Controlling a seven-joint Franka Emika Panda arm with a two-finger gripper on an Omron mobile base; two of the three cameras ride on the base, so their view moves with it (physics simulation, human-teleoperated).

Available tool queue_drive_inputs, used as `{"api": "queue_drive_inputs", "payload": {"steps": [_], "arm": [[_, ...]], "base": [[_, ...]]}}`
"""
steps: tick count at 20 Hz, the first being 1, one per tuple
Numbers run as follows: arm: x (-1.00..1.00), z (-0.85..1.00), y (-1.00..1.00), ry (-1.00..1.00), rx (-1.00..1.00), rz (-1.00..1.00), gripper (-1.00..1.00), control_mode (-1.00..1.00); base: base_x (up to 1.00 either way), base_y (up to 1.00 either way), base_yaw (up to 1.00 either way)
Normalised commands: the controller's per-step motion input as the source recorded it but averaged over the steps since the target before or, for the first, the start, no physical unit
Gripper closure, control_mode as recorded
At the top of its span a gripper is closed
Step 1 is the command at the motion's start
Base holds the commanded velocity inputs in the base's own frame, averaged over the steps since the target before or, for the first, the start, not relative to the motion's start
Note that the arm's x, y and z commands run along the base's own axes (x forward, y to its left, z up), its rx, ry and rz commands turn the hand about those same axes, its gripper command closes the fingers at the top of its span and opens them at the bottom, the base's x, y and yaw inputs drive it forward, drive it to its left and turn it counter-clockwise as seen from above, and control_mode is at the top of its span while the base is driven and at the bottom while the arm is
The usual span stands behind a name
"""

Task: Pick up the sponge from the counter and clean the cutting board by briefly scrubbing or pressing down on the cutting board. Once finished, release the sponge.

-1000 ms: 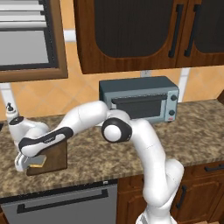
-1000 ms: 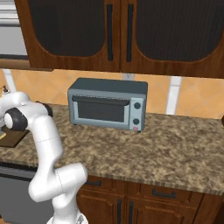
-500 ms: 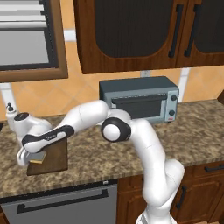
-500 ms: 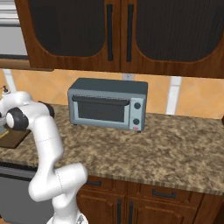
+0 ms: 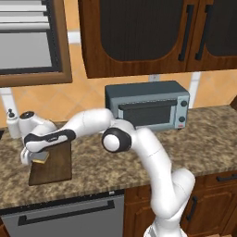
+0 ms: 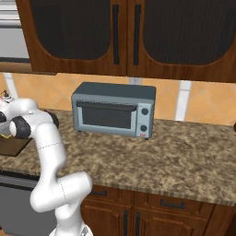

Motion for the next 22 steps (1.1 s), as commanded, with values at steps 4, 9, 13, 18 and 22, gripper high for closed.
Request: {"api": "queue_drive_inputs", "payload": {"steps": [4,9,13,18,22], "arm": [[0.75,-0.16,0.00,0.00,0.00,0.02,1.00,-1.00],[0.75,-0.11,0.00,0.00,-0.03,0.01,1.00,-1.00],[0.35,-0.23,-0.04,0.01,-0.02,0.00,1.00,-1.00],[0.20,-0.14,-0.16,0.01,0.00,0.01,1.00,-1.00],[0.44,-0.01,-0.13,0.02,0.00,0.01,1.00,-1.00]], "base": [[0.00,0.00,0.00],[0.00,0.00,0.00],[0.00,0.00,0.00],[0.00,0.00,0.00],[0.00,0.00,0.00]]}}
